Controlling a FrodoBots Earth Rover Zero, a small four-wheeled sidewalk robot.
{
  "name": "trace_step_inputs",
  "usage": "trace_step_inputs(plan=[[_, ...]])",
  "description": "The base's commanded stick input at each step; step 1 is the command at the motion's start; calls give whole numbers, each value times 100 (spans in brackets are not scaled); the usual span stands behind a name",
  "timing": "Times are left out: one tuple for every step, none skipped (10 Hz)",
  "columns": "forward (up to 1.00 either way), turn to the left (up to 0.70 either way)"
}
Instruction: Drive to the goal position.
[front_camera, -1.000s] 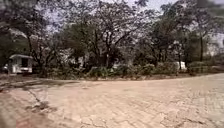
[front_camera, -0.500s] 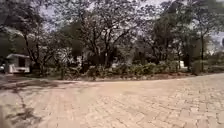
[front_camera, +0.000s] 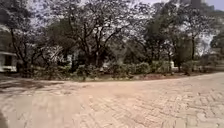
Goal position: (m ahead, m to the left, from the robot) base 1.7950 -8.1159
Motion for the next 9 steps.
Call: trace_step_inputs(plan=[[70,-35],[70,-35],[70,-35],[70,-35],[70,-35],[70,-35],[70,-35],[70,-35],[70,-35]])
